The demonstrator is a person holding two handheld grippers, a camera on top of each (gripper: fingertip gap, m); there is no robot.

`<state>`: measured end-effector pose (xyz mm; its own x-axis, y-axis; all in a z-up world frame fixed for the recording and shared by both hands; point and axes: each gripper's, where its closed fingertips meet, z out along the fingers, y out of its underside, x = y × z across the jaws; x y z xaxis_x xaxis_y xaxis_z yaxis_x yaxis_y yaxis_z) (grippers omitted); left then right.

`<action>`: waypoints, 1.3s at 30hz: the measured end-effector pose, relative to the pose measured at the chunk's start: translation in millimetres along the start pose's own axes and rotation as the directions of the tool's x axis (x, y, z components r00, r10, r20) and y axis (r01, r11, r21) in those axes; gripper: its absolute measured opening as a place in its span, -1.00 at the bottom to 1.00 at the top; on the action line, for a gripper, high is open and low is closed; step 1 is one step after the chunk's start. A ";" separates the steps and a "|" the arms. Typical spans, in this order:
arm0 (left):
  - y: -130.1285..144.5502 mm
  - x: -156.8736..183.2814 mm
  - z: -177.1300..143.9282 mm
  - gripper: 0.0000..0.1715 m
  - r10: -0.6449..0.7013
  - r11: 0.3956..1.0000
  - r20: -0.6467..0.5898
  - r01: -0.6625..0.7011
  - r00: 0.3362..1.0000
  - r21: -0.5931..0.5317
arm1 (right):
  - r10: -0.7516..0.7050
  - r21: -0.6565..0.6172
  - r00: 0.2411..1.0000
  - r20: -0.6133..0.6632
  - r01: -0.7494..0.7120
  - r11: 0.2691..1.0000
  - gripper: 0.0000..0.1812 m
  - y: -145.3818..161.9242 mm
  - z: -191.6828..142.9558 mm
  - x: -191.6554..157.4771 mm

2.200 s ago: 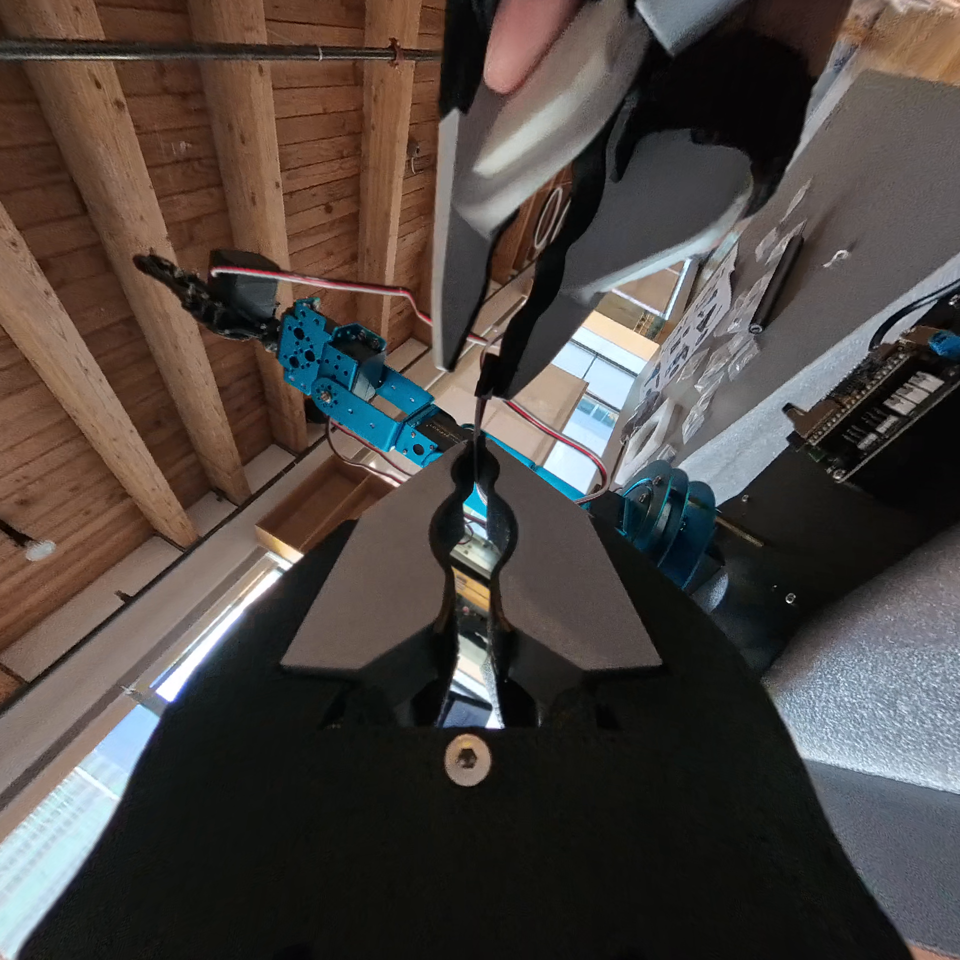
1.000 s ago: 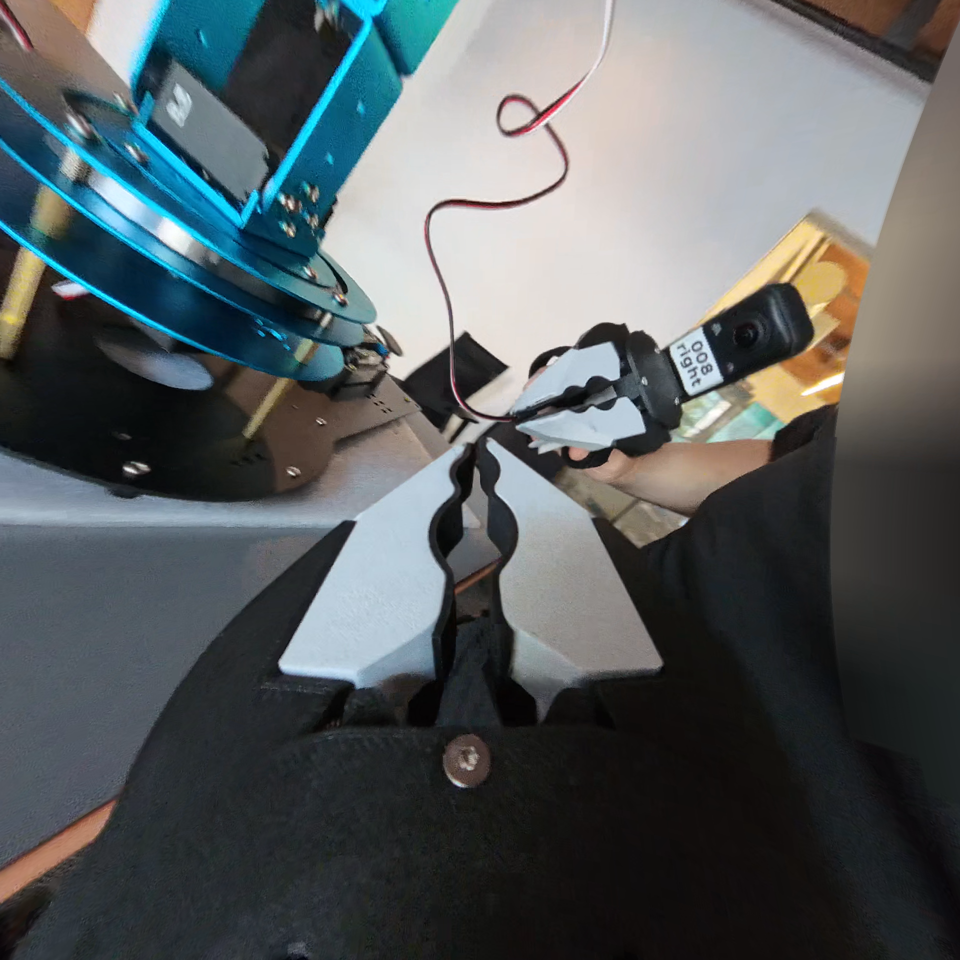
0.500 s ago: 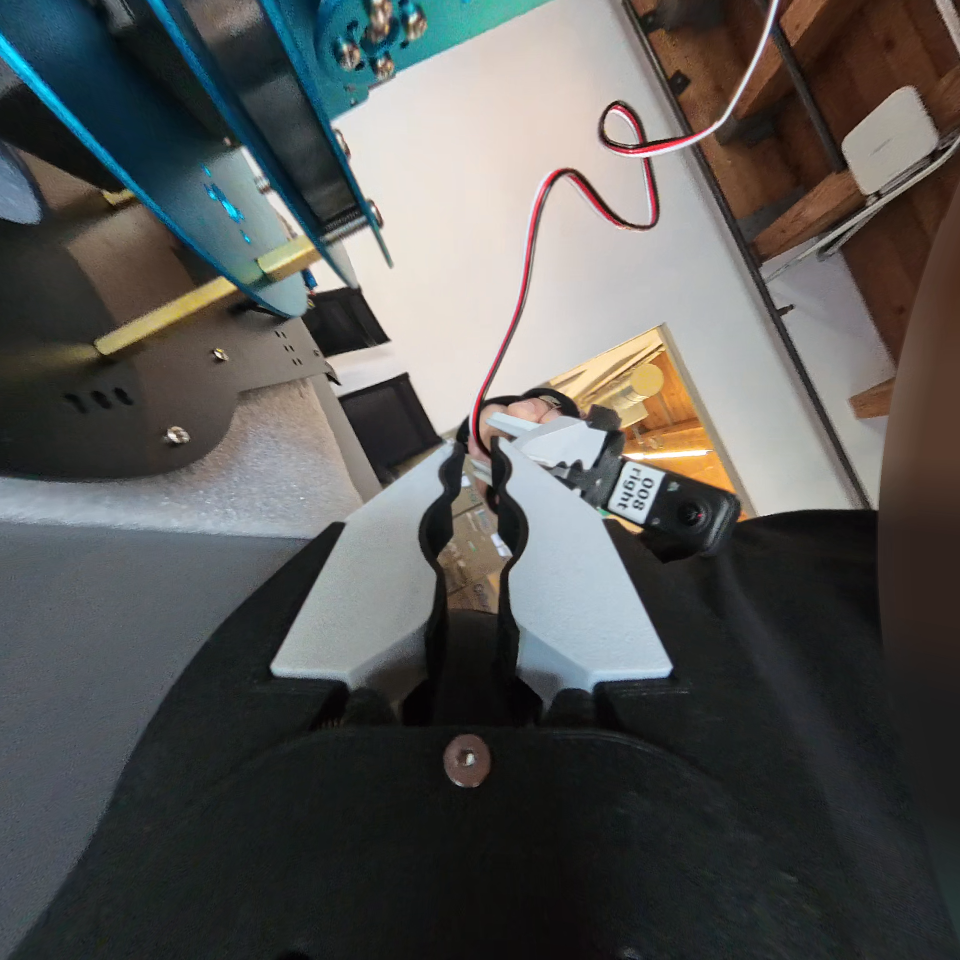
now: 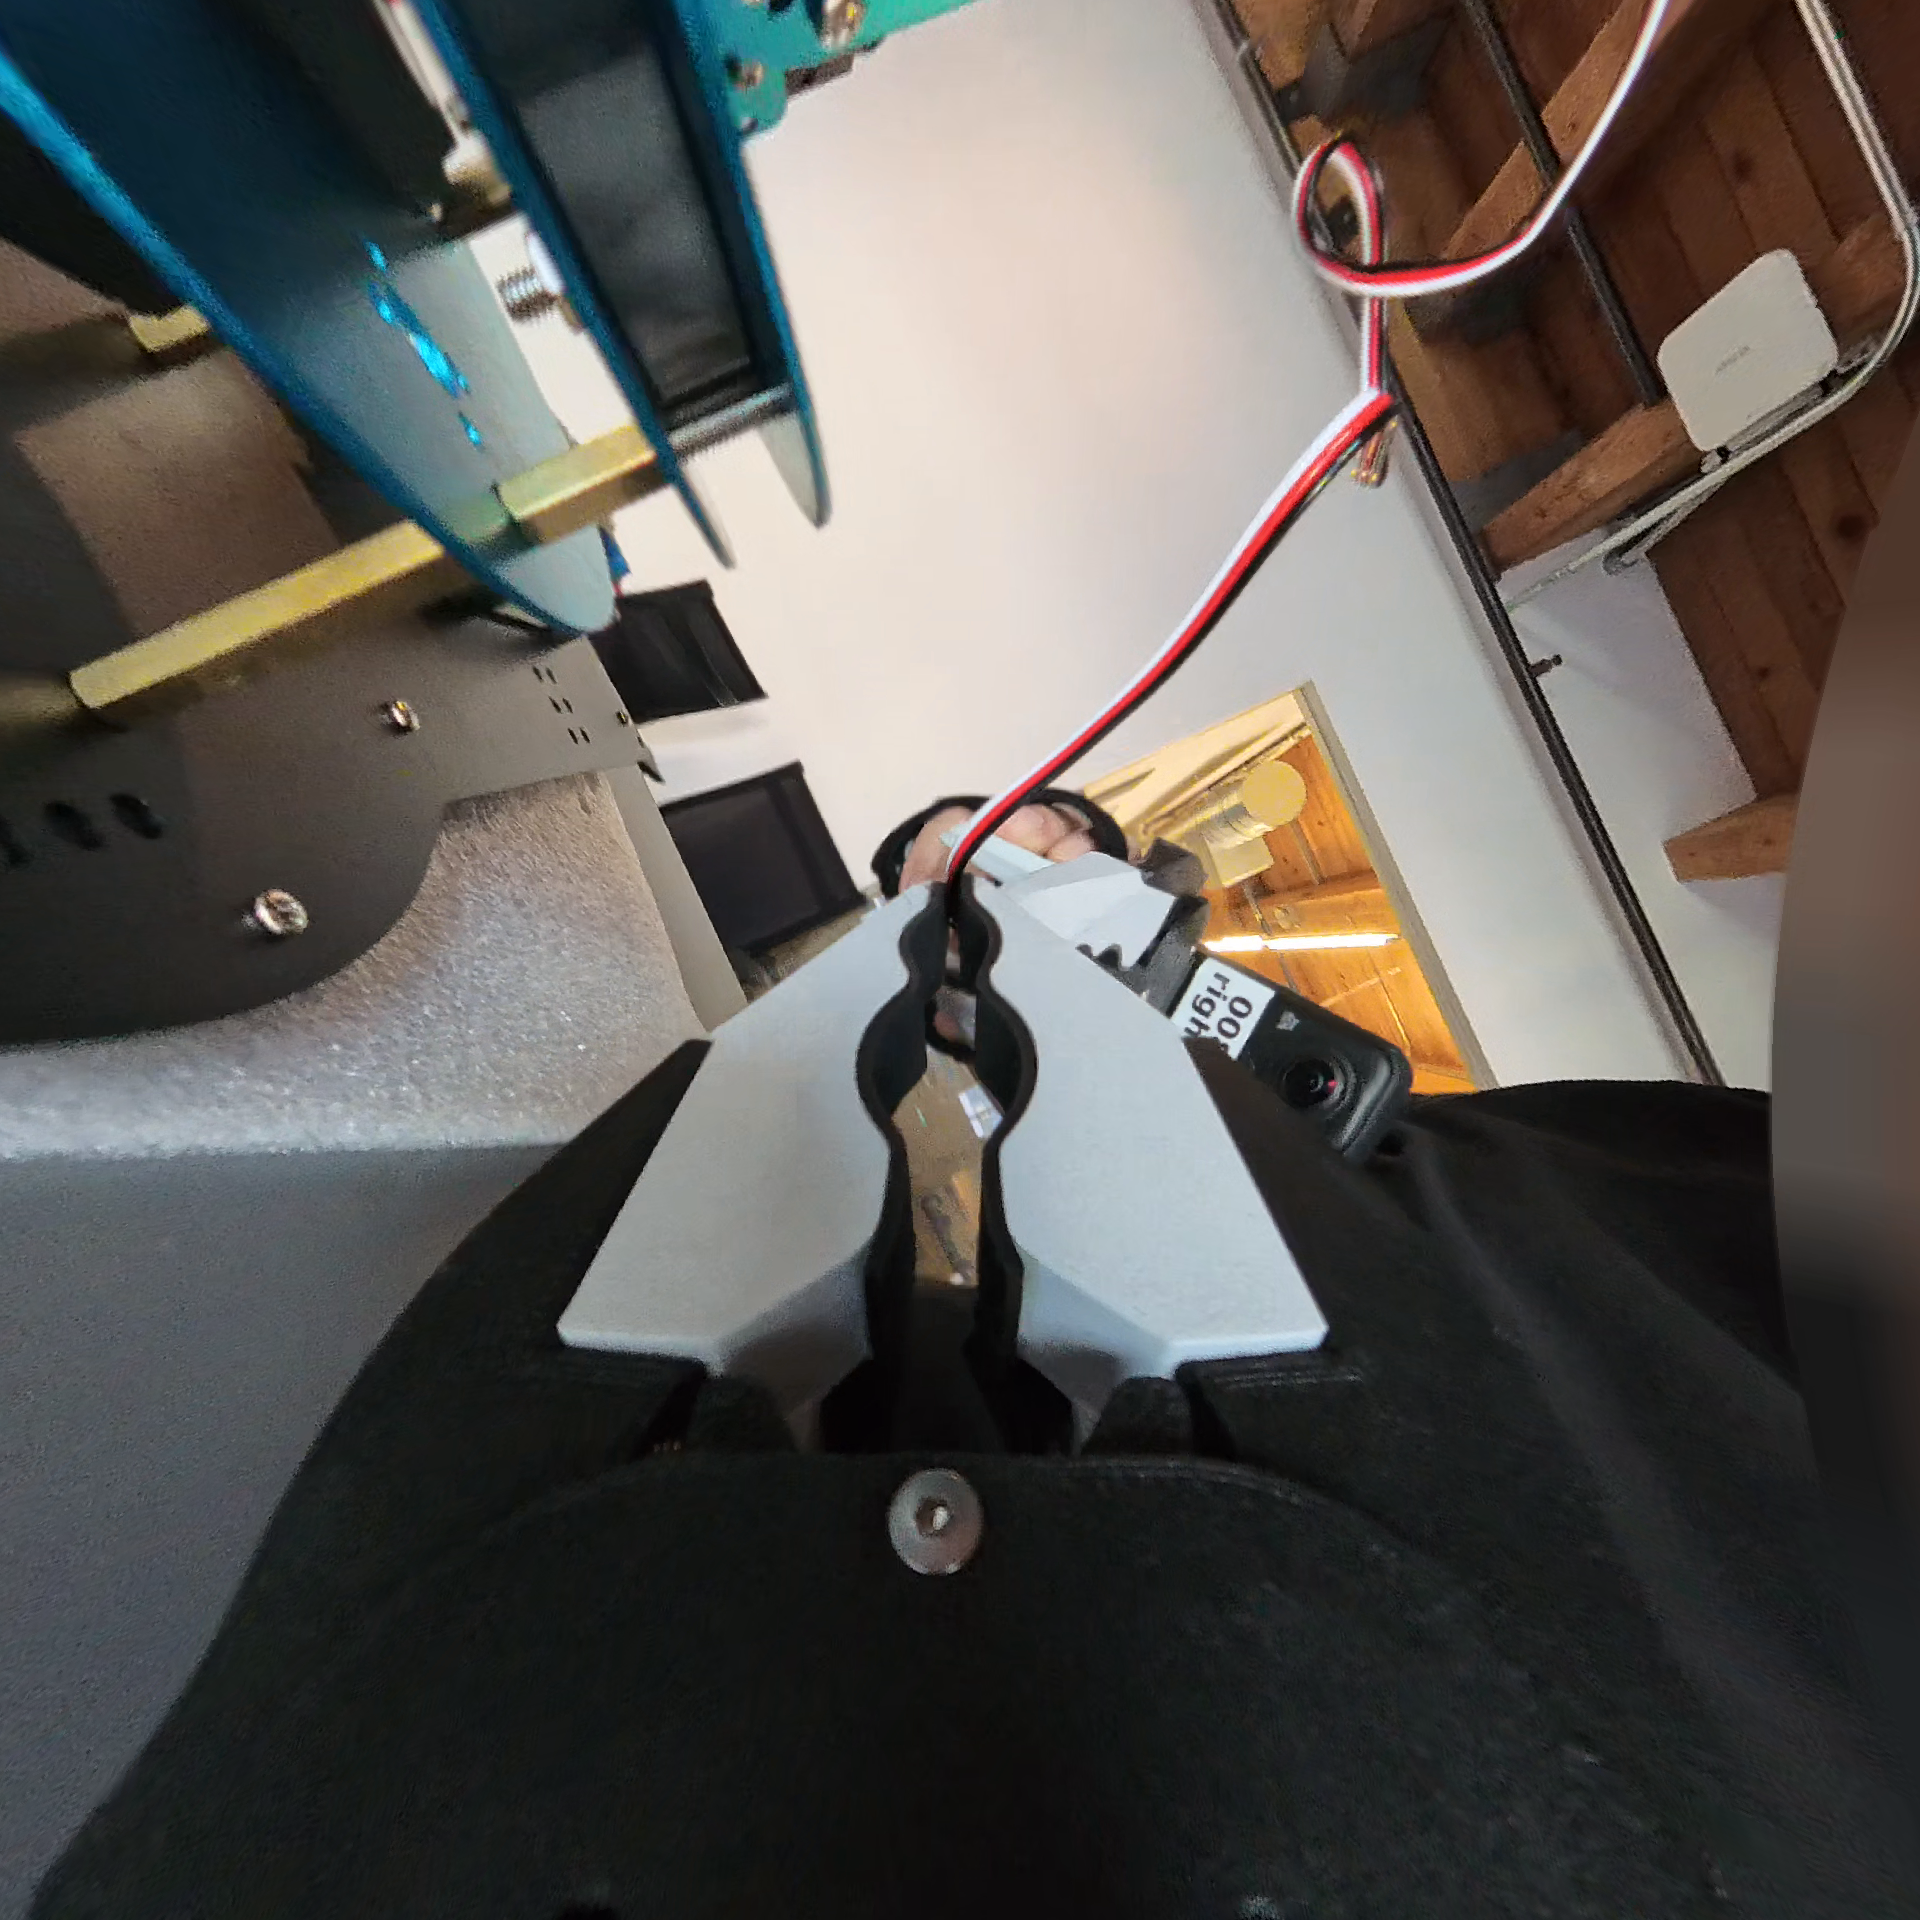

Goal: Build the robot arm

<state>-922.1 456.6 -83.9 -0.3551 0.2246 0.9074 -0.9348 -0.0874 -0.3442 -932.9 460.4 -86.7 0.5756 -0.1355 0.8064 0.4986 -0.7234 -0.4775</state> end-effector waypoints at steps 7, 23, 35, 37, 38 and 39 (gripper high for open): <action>-14.9 0.6 -2.8 -1.00 0.078 0.990 0.020 -0.080 0.997 0.119 | 0.375 0.019 0.927 0.031 -0.376 0.927 -0.70 4.6 -2.1 -1.2; -16.7 -5.0 -5.9 -1.00 0.204 0.961 0.128 -0.223 0.971 0.166 | 0.821 0.032 0.569 0.046 -0.822 0.568 -0.69 7.9 13.3 11.2; -9.3 -3.2 -4.3 -0.91 0.245 0.959 0.128 -0.260 0.961 0.114 | 0.749 -0.001 0.662 0.030 -0.749 0.662 -0.92 10.6 16.5 6.0; -1.3 -7.0 -1.2 -0.97 0.228 0.969 0.127 -0.237 0.965 0.063 | 0.728 -0.006 0.686 0.017 -0.728 0.686 -0.92 11.8 16.3 5.2; 1.7 -8.7 -0.4 -0.98 0.214 0.974 0.127 -0.221 0.969 0.047 | 0.716 -0.001 0.698 0.020 -0.716 0.698 -0.92 10.5 16.1 4.4; 2.8 -10.0 -0.3 -0.98 0.198 0.978 0.126 -0.205 0.972 0.045 | 0.702 -0.014 0.711 0.019 -0.702 0.712 -0.92 11.9 16.1 2.1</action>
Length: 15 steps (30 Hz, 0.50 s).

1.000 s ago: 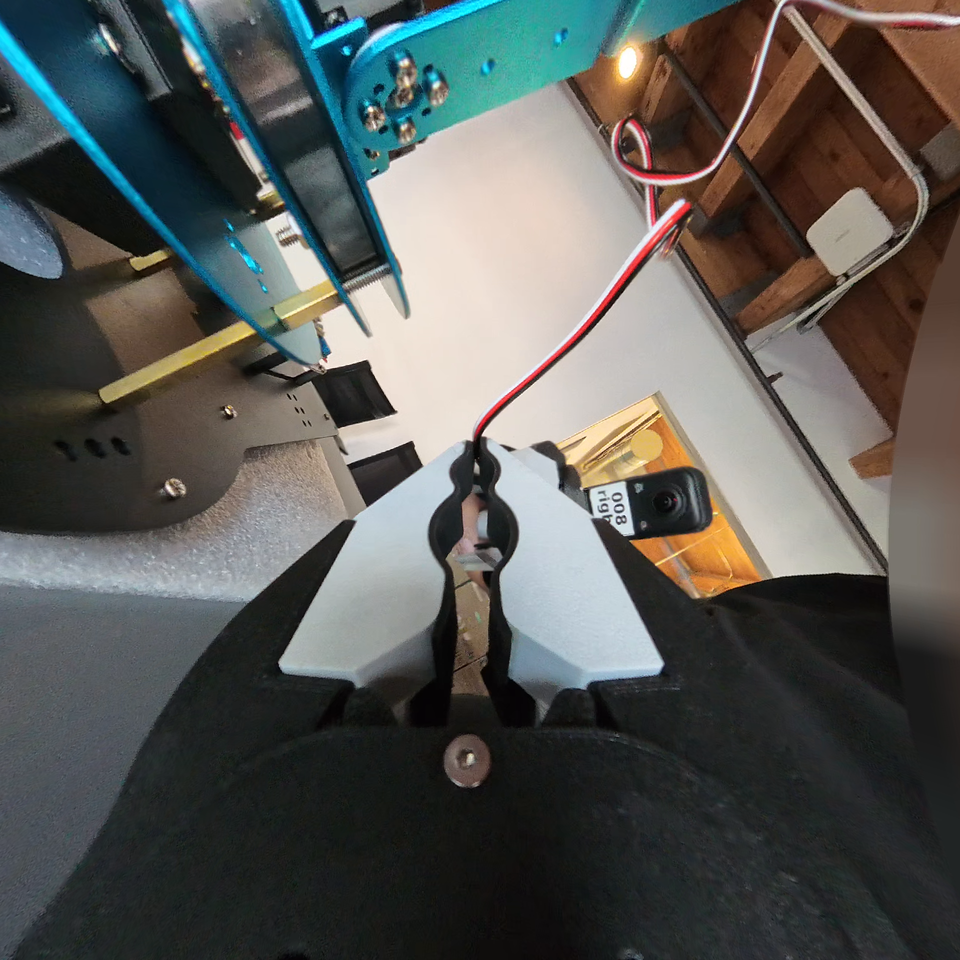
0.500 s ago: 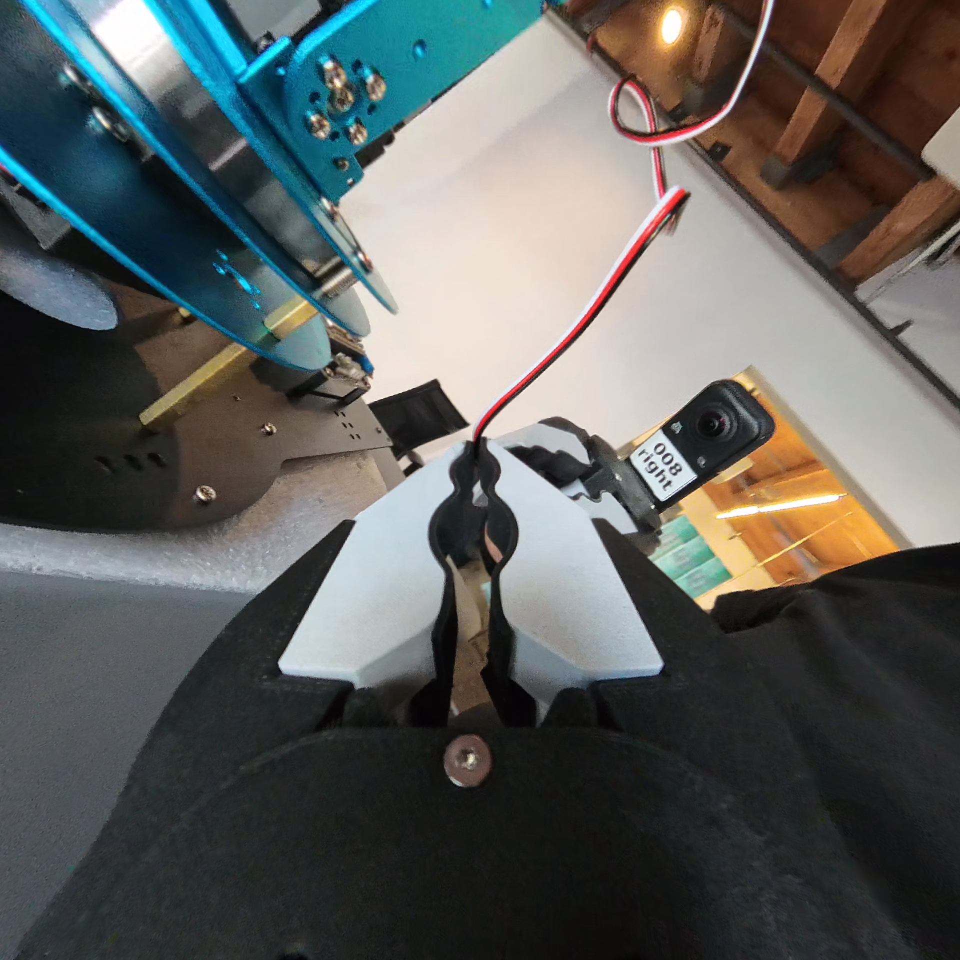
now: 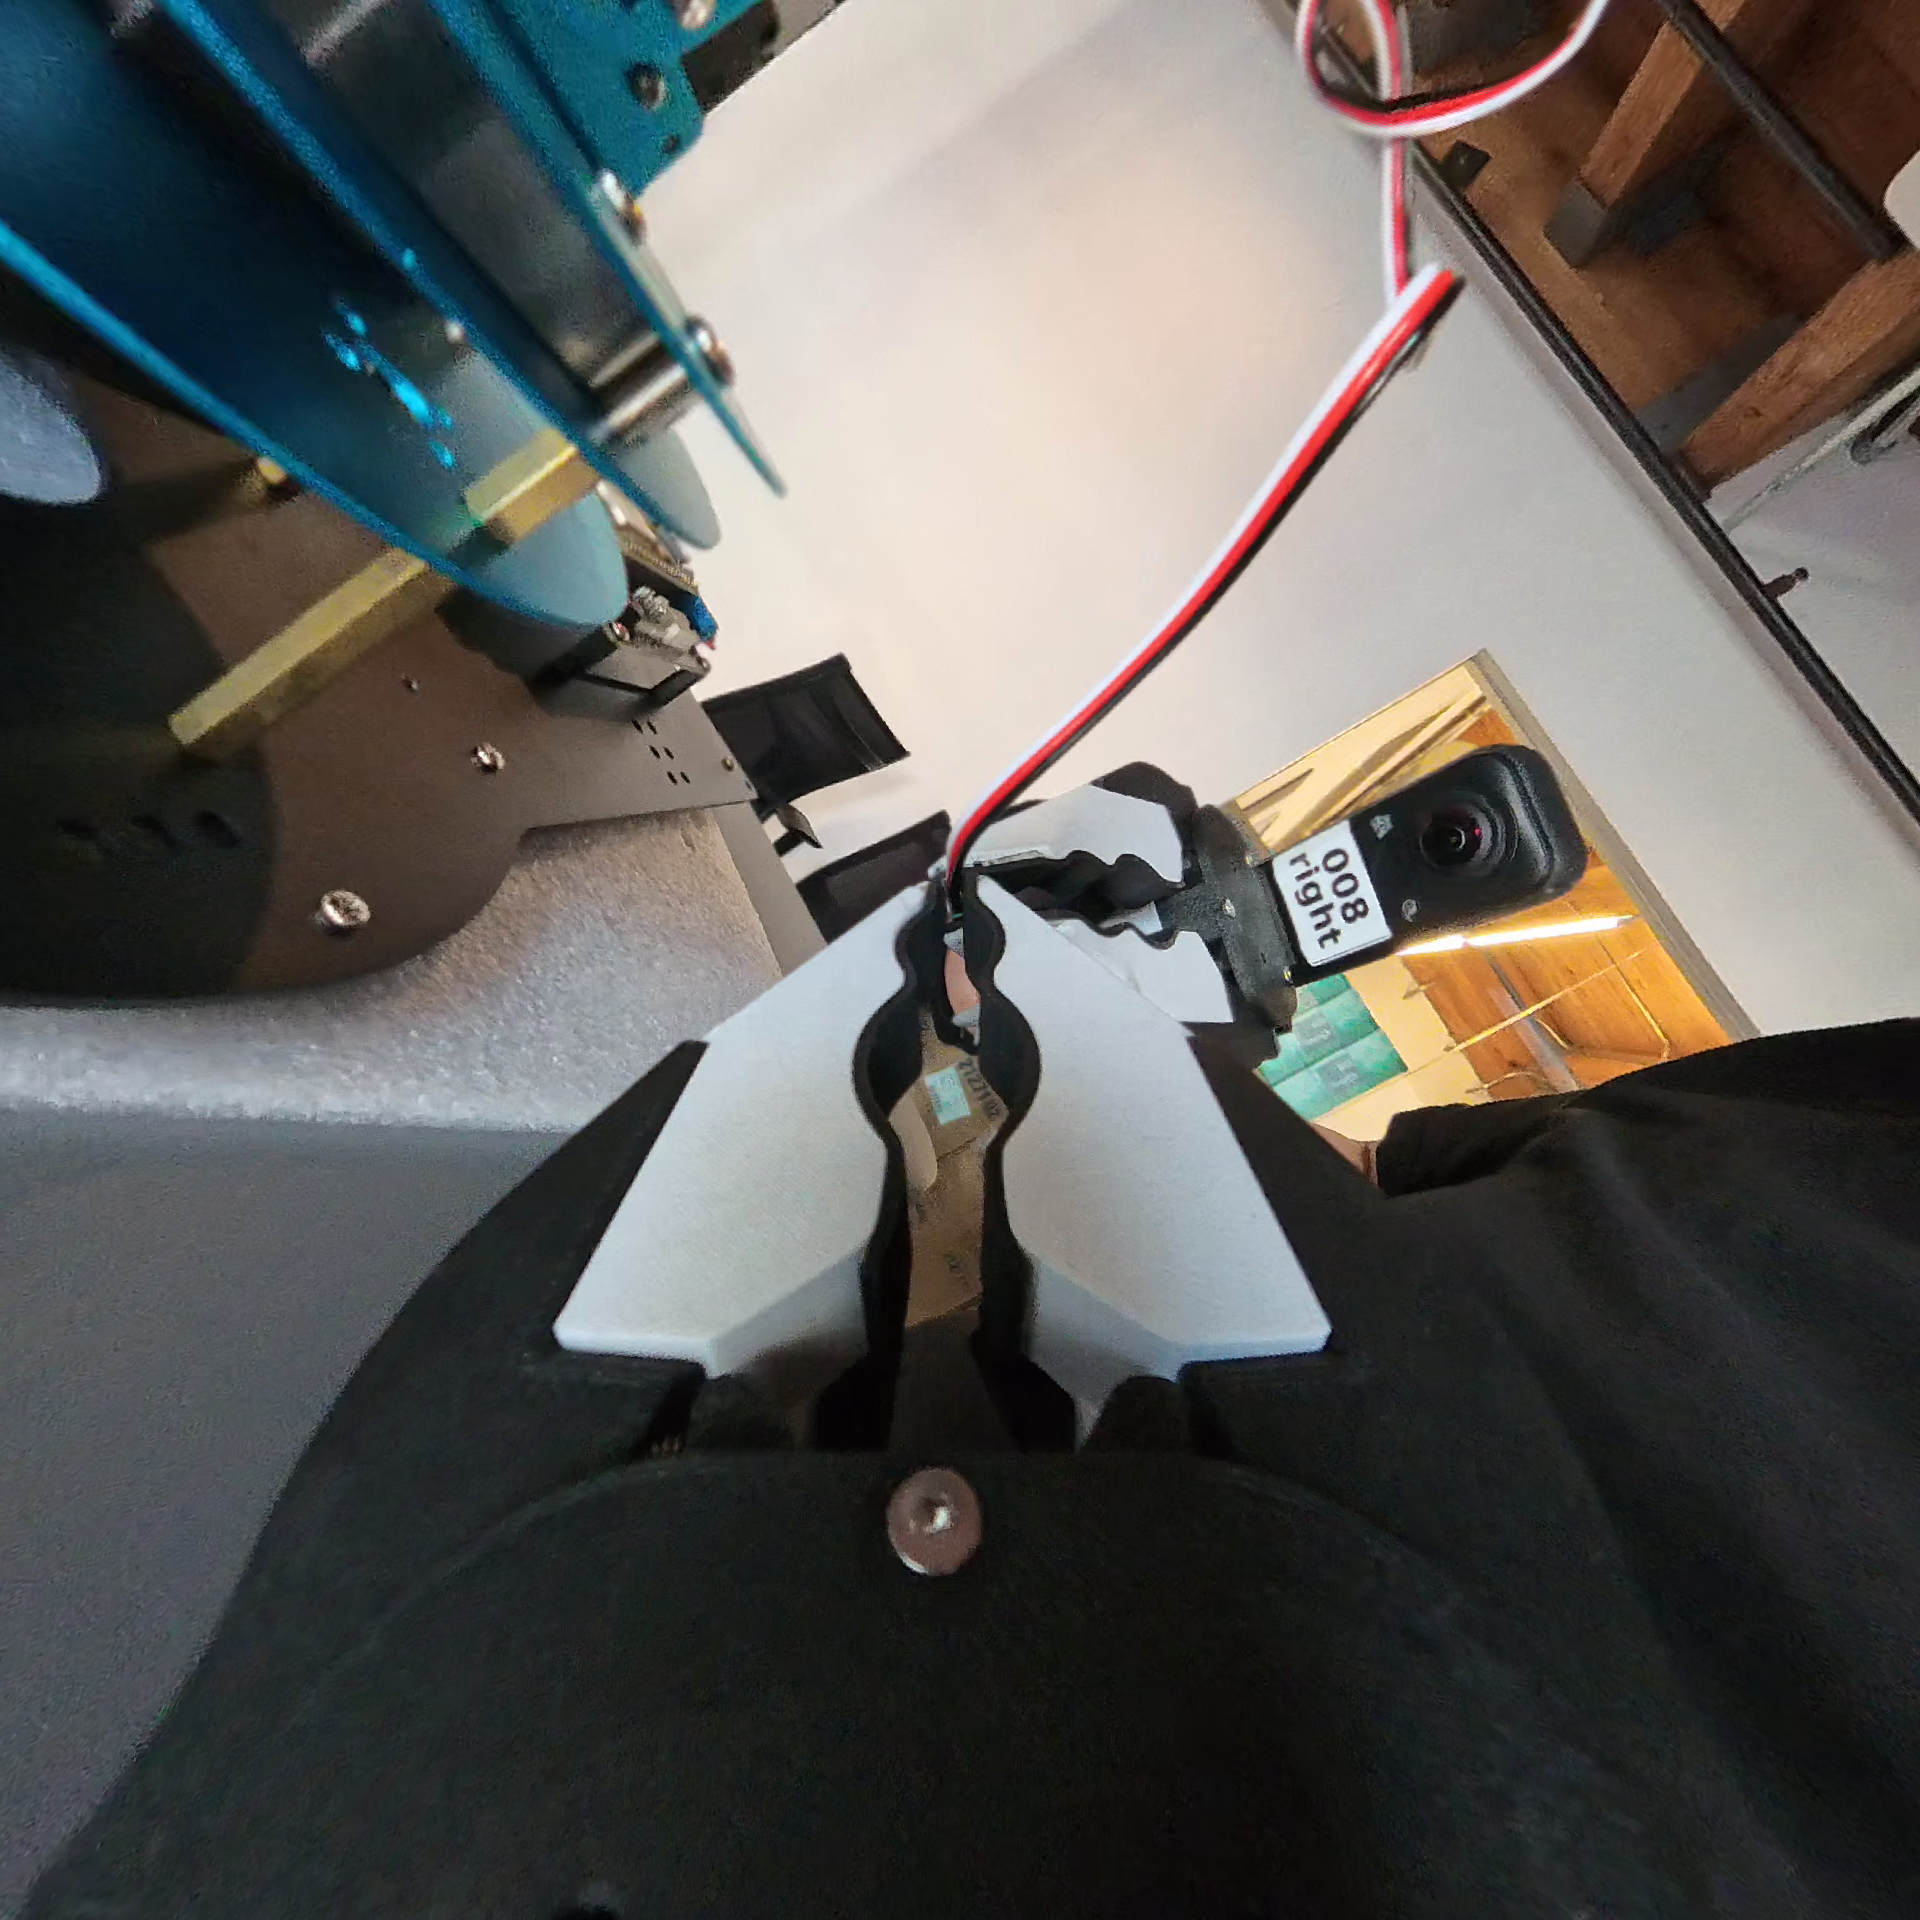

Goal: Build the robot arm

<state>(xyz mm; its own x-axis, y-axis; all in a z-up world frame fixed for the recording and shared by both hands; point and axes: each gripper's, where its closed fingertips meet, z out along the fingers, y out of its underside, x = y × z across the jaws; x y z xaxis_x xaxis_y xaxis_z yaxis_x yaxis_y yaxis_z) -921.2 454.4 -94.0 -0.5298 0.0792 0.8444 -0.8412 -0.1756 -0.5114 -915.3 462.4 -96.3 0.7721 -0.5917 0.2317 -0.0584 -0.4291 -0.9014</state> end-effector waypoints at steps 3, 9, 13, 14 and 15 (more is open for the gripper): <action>2.6 -1.6 -0.3 -0.99 -0.015 1.000 -0.007 0.015 1.000 -0.009 | -0.035 -0.002 0.999 0.002 0.035 0.999 -0.92 3.2 -0.2 -1.5; -4.1 -9.7 -3.0 -1.00 0.121 0.993 0.076 -0.121 0.990 -0.002 | -0.035 0.009 0.999 0.026 0.035 0.999 -0.79 9.0 1.5 -1.5; -23.0 -12.4 -5.2 -0.99 0.225 0.973 0.146 -0.229 0.963 0.011 | -0.042 -0.002 0.998 -0.047 0.042 0.999 -0.74 19.8 -7.2 13.0; -27.6 -13.1 -6.0 -0.99 0.239 0.970 0.154 -0.243 0.959 0.012 | -0.046 -0.010 0.995 -0.089 0.045 0.999 -0.75 23.7 -10.6 20.6; -31.7 -14.8 -7.2 -0.99 0.253 0.966 0.165 -0.258 0.953 0.012 | -0.059 -0.018 0.988 -0.143 0.057 0.998 -0.75 27.4 -14.4 29.9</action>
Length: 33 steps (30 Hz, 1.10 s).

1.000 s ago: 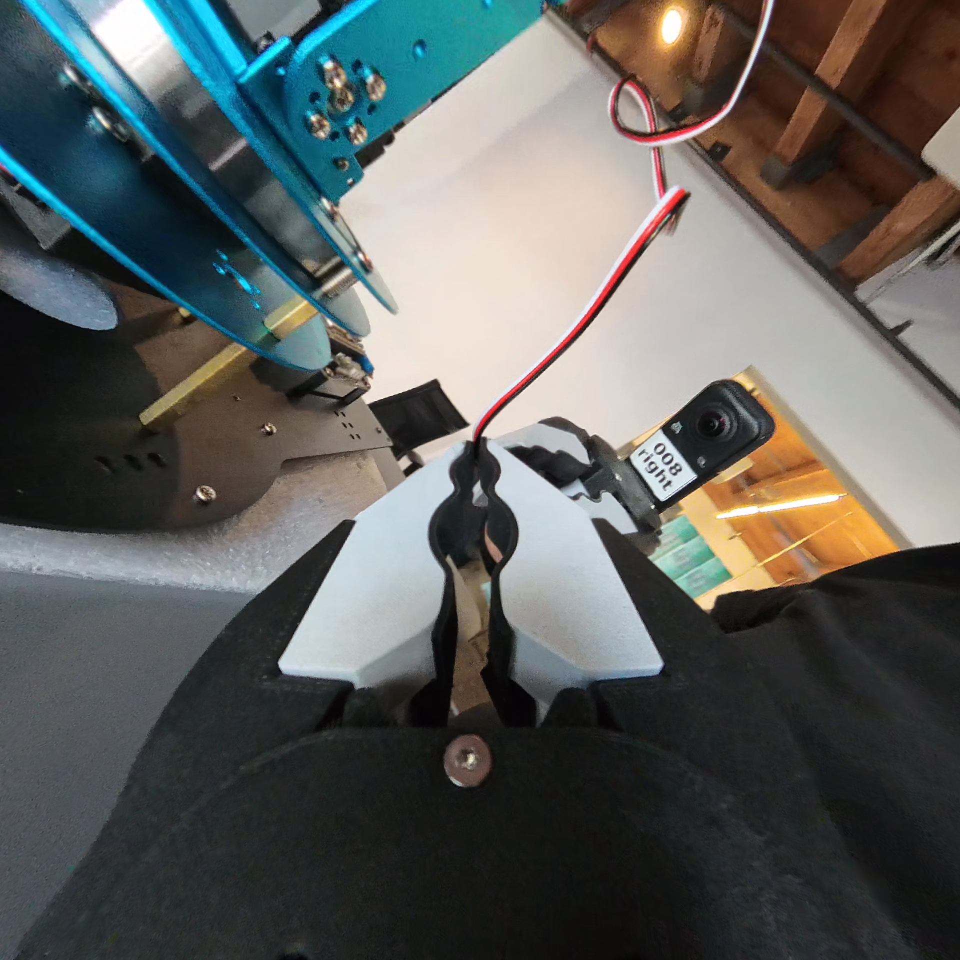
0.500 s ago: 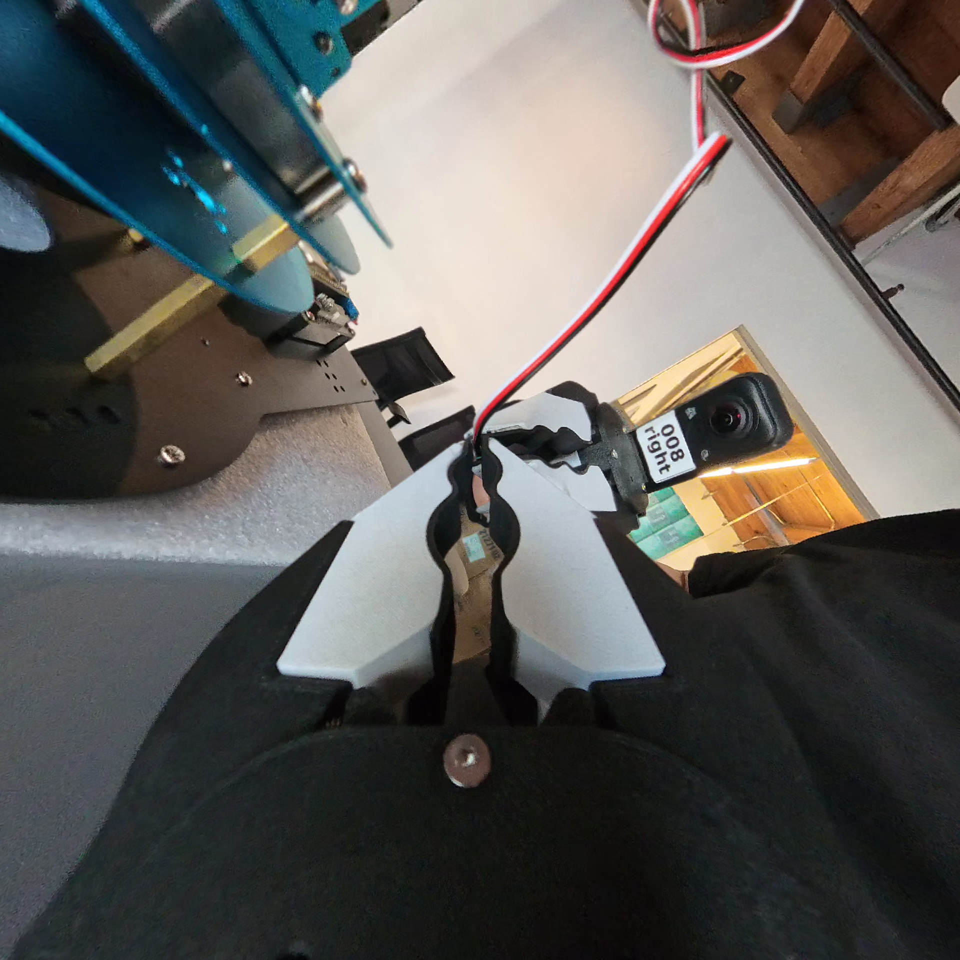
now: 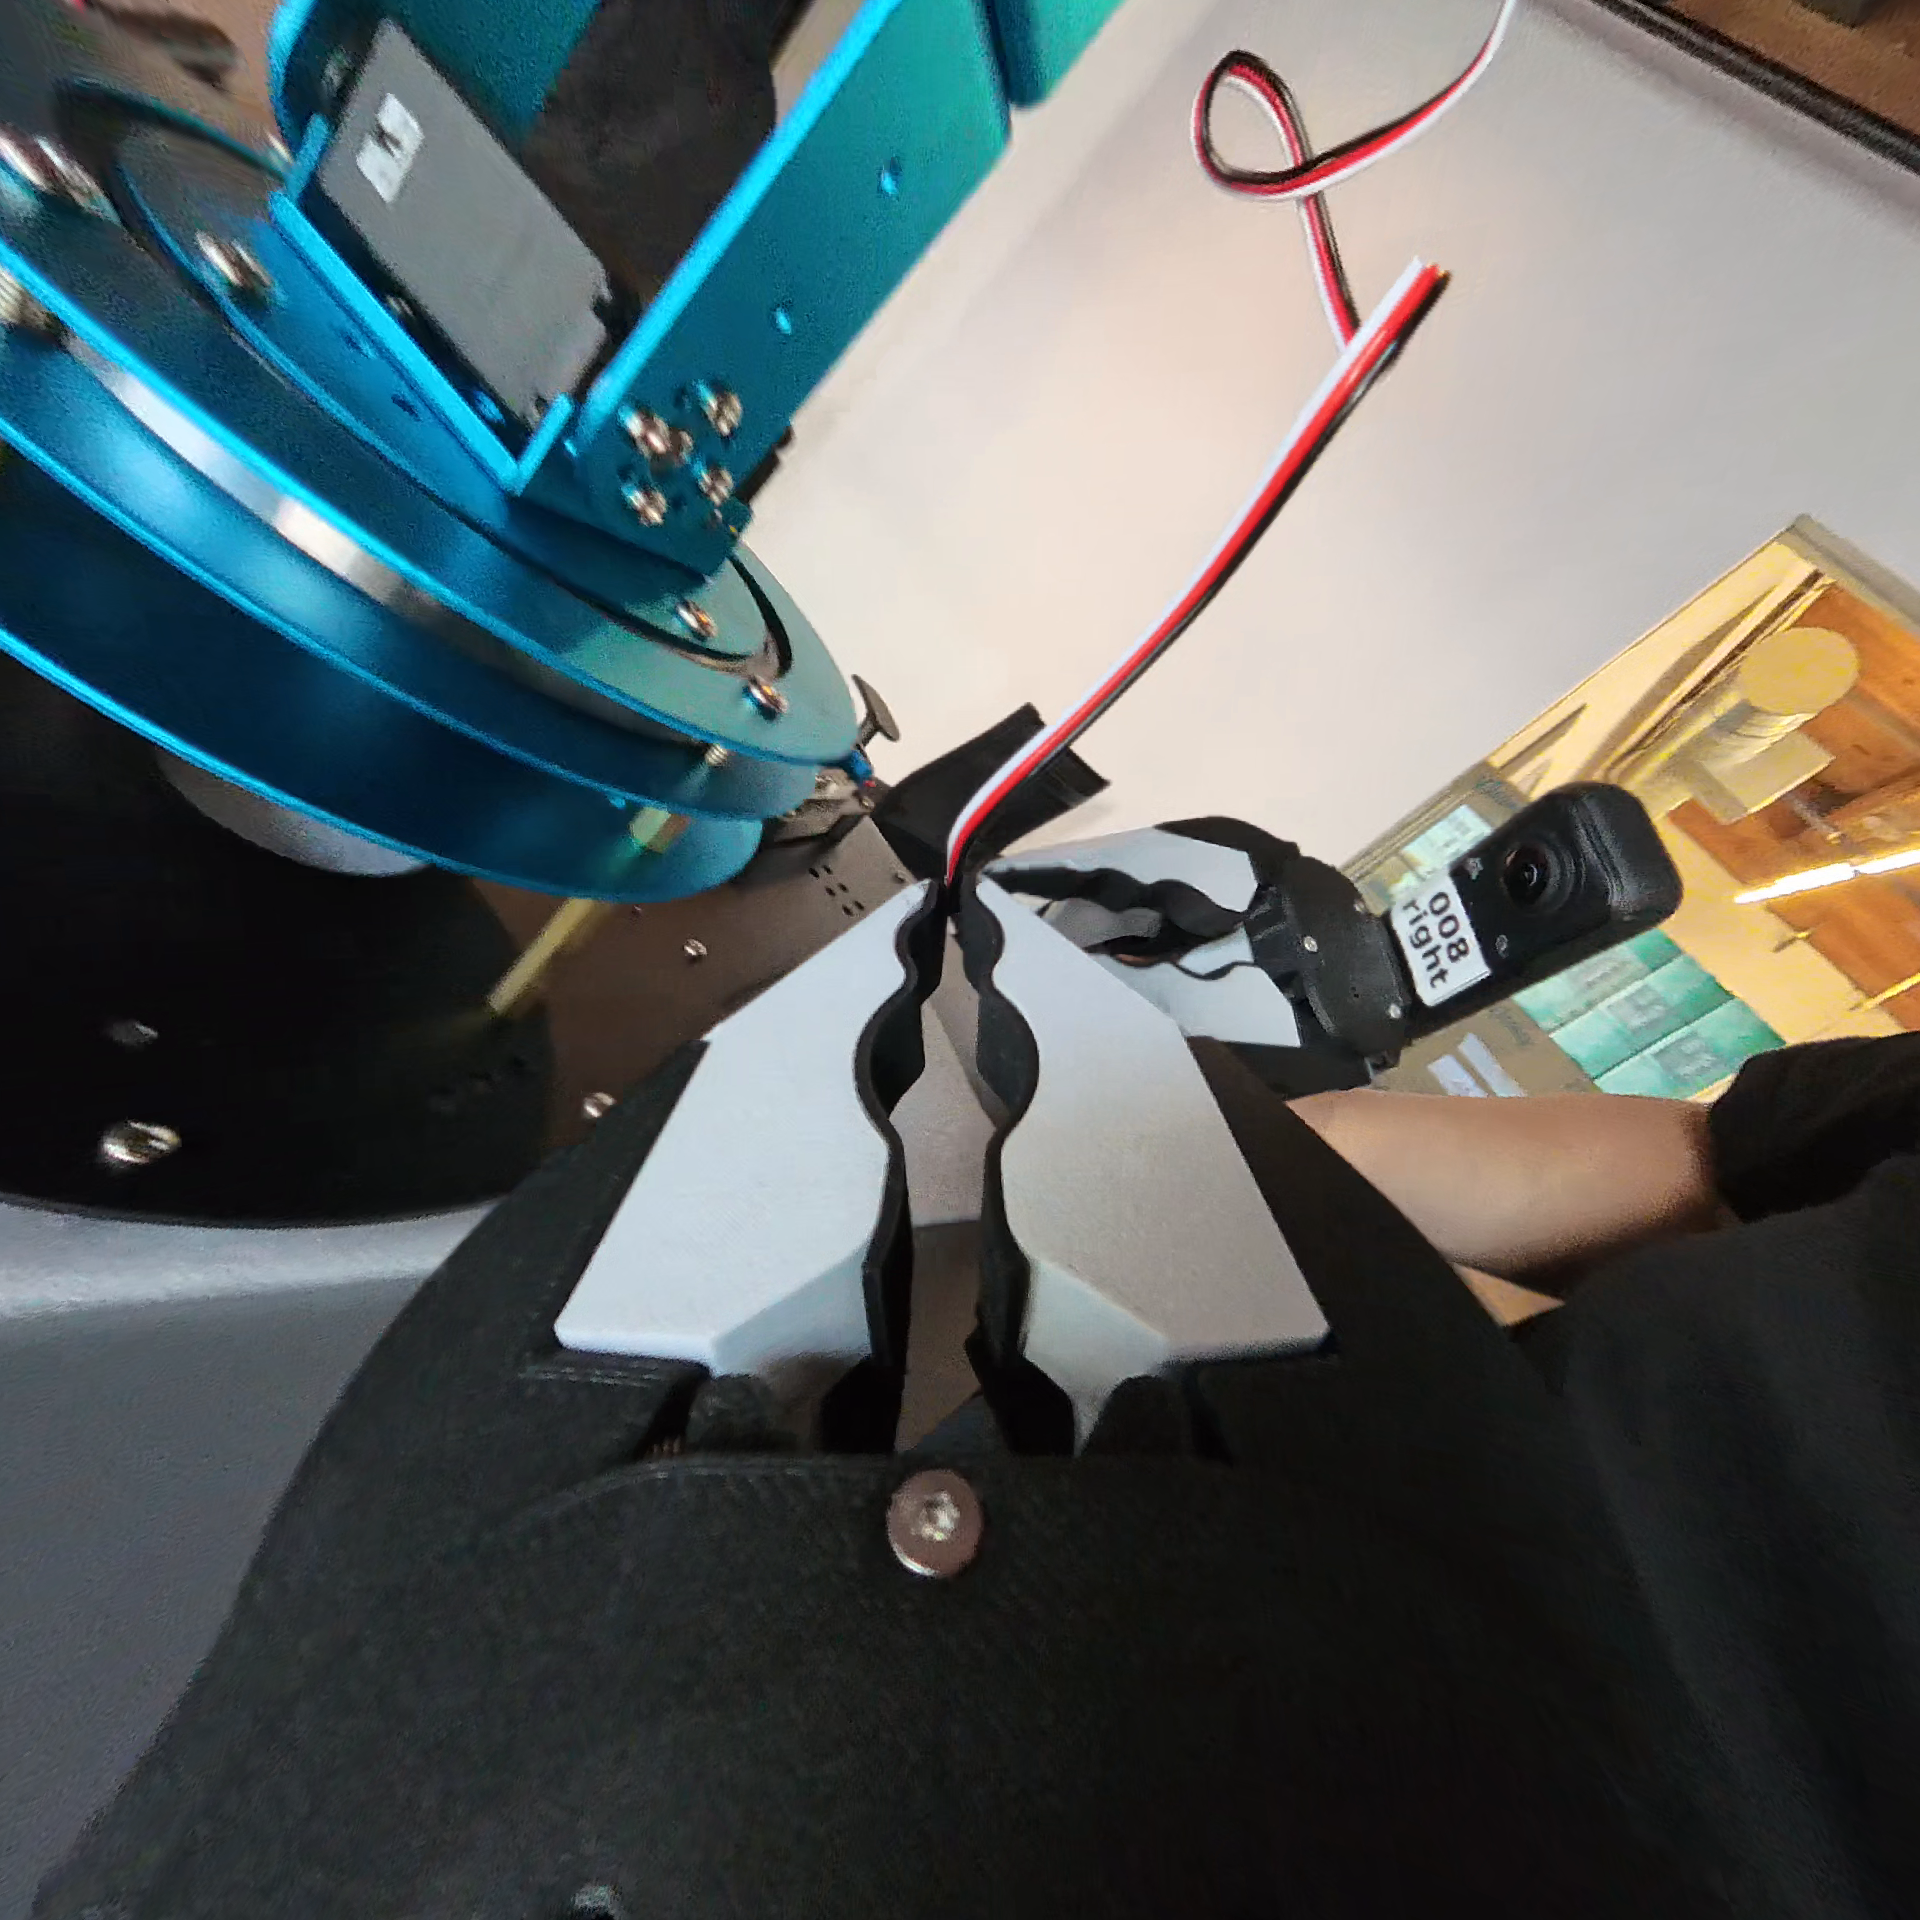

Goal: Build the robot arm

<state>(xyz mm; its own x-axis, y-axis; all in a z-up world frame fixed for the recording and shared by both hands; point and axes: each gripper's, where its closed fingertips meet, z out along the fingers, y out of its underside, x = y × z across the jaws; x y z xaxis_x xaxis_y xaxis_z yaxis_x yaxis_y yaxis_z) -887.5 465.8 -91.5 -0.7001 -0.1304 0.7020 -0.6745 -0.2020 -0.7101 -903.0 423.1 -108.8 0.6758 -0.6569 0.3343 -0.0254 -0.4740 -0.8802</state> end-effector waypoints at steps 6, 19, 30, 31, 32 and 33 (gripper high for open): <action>-4.7 -5.4 -2.1 -0.99 0.002 1.000 -0.057 -0.002 0.998 -0.007 | -0.117 -0.083 0.978 -0.176 0.103 0.991 -0.74 20.6 1.9 32.1; -4.4 -14.4 -13.2 -0.99 0.002 0.999 -0.049 0.000 0.999 0.033 | -0.116 -0.152 0.969 -0.220 0.083 0.985 -0.75 36.7 11.9 37.7; -7.1 -13.4 -10.9 -0.99 -0.004 0.998 -0.018 0.005 1.000 0.063 | -0.107 -0.132 0.975 -0.194 0.082 0.988 -0.80 36.8 19.6 29.7; -7.0 -14.5 -10.8 -0.99 -0.005 0.998 -0.009 0.005 1.000 0.063 | -0.123 -0.134 0.974 -0.189 0.098 0.986 -0.81 36.9 19.9 28.4; -7.0 -15.5 -10.7 -0.99 -0.009 0.998 -0.003 0.009 1.000 0.064 | -0.137 -0.133 0.974 -0.183 0.114 0.985 -0.82 36.5 20.2 26.5; -7.5 -16.2 -10.5 -0.99 -0.016 0.997 -0.001 0.016 1.000 0.069 | -0.150 -0.133 0.973 -0.177 0.128 0.983 -0.83 36.5 20.5 25.0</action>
